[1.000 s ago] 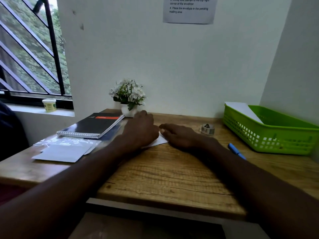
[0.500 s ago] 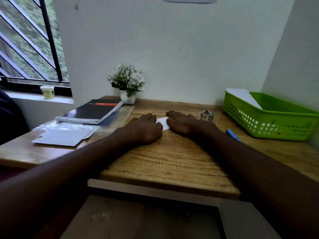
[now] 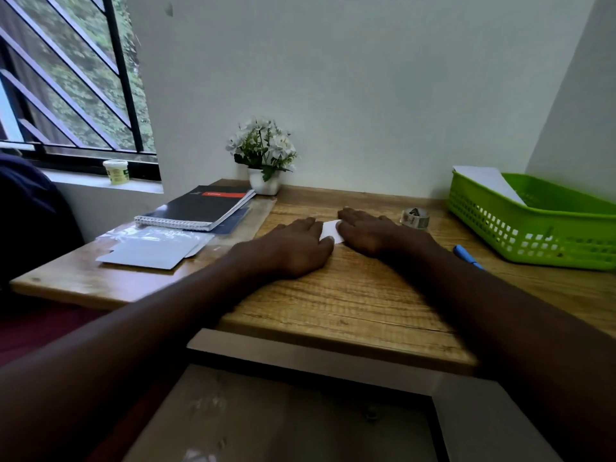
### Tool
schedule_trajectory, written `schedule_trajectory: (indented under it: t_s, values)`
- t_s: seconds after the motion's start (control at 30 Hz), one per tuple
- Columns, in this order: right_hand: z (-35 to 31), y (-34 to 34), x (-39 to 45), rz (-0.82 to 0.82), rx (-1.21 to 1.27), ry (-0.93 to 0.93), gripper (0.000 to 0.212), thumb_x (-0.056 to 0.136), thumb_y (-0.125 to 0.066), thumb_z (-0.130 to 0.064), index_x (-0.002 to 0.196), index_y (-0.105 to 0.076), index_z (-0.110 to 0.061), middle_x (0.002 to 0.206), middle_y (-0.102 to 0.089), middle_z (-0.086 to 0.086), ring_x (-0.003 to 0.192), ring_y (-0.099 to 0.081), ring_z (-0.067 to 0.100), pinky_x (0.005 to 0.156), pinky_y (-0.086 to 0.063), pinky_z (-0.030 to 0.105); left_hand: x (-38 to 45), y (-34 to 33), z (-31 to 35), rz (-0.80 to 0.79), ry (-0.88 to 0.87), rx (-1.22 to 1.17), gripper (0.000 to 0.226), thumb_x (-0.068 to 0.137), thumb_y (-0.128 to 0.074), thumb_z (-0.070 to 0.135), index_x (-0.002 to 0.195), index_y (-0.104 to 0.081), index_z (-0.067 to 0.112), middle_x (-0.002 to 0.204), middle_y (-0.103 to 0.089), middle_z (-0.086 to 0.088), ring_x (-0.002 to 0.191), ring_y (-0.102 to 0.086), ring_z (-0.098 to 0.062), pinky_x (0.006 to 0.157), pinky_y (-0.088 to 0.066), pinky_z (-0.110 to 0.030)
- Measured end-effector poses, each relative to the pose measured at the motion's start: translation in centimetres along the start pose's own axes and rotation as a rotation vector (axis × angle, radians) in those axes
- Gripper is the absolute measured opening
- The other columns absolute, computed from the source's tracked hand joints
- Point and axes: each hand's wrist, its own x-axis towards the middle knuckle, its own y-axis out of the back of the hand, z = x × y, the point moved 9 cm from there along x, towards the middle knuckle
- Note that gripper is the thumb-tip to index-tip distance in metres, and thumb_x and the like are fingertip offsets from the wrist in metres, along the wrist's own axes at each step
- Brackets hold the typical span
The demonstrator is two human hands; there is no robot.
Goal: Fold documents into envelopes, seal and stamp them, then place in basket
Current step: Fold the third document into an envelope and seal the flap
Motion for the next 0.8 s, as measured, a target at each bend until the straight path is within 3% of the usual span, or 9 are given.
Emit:
schedule_trajectory:
  t_s: [0.13, 0.27, 0.37, 0.53, 0.63, 0.7, 0.73, 0.8]
  values:
    - [-0.4, 0.0, -0.1, -0.011, -0.01, 0.0, 0.059, 0.111, -0.016, -0.044, 0.165, -0.01, -0.022, 0.173, -0.004, -0.002, 0.159, -0.005, 0.016, 0.126, -0.004, 0.047, -2.4, -0.5, -1.4, -0.001, 0.096, 0.016, 0.069, 0.109, -0.015, 0.051, 0.164, -0.003, 0.011, 0.173, 0.001, -0.01, 0.16, -0.001, -0.021, 0.129, -0.005, -0.041]
    - [-1.5, 1.4, -0.5, 0.105, 0.014, 0.092, 0.055, 0.111, -0.023, -0.043, 0.164, -0.02, -0.025, 0.172, -0.015, -0.004, 0.157, -0.015, 0.016, 0.127, -0.009, 0.046, -2.3, 0.2, -0.6, 0.056, 0.052, -0.011, 0.07, 0.109, -0.018, 0.052, 0.165, -0.001, 0.013, 0.173, 0.003, -0.008, 0.159, 0.001, -0.02, 0.128, -0.004, -0.04]
    - [-2.8, 0.9, -1.0, 0.042, 0.149, 0.169, 0.055, 0.11, -0.026, -0.049, 0.162, -0.026, -0.032, 0.169, -0.024, -0.008, 0.156, -0.022, 0.017, 0.127, -0.012, 0.041, -1.9, -0.2, -0.5, 0.013, 0.024, 0.023, 0.071, 0.108, -0.016, 0.055, 0.165, -0.003, 0.014, 0.173, -0.001, -0.008, 0.16, -0.001, -0.02, 0.128, -0.005, -0.042]
    - [-1.9, 0.2, -0.3, -0.001, 0.057, 0.091, 0.058, 0.11, -0.02, -0.051, 0.164, -0.018, -0.03, 0.172, -0.012, -0.008, 0.158, -0.012, 0.014, 0.127, -0.008, 0.043, -2.0, -0.7, -0.8, 0.009, 0.032, 0.027, 0.072, 0.108, -0.016, 0.055, 0.165, -0.003, 0.013, 0.173, -0.001, -0.011, 0.16, -0.002, -0.023, 0.128, -0.007, -0.042]
    - [-1.4, 1.7, 0.1, 0.14, -0.061, 0.036, 0.061, 0.107, -0.03, -0.053, 0.161, -0.027, -0.024, 0.171, -0.019, 0.001, 0.156, -0.02, 0.022, 0.123, -0.018, 0.049, -2.3, -0.2, -0.7, 0.081, 0.031, -0.005, 0.071, 0.107, -0.023, 0.055, 0.162, -0.021, 0.01, 0.168, -0.022, -0.015, 0.156, -0.02, -0.028, 0.124, -0.021, -0.042]
    - [-2.4, 3.8, -0.8, 0.378, -0.173, 0.094, 0.051, 0.101, -0.047, -0.051, 0.145, -0.05, -0.025, 0.151, -0.046, 0.005, 0.139, -0.043, 0.028, 0.108, -0.036, 0.047, -2.7, 0.6, -0.9, 0.2, 0.034, -0.052, 0.063, 0.104, -0.033, 0.056, 0.145, -0.046, 0.01, 0.145, -0.049, -0.015, 0.137, -0.045, -0.03, 0.109, -0.038, -0.041]
    - [-3.1, 4.5, -1.3, 0.461, -0.168, 0.13, 0.042, 0.098, -0.053, -0.049, 0.132, -0.06, -0.026, 0.134, -0.055, 0.004, 0.126, -0.051, 0.027, 0.099, -0.041, 0.044, -3.0, 0.9, -1.1, 0.249, 0.04, -0.066, 0.058, 0.102, -0.038, 0.056, 0.135, -0.053, 0.01, 0.133, -0.053, -0.013, 0.127, -0.049, -0.029, 0.102, -0.041, -0.041]
    - [-4.0, 4.6, -1.9, 0.461, -0.069, 0.183, 0.036, 0.094, -0.052, -0.057, 0.111, -0.067, -0.029, 0.111, -0.061, -0.001, 0.11, -0.059, 0.022, 0.089, -0.046, 0.039, -3.4, 1.3, -1.2, 0.31, 0.051, -0.064, 0.055, 0.1, -0.042, 0.056, 0.127, -0.056, 0.011, 0.127, -0.049, -0.012, 0.121, -0.048, -0.027, 0.101, -0.042, -0.042]
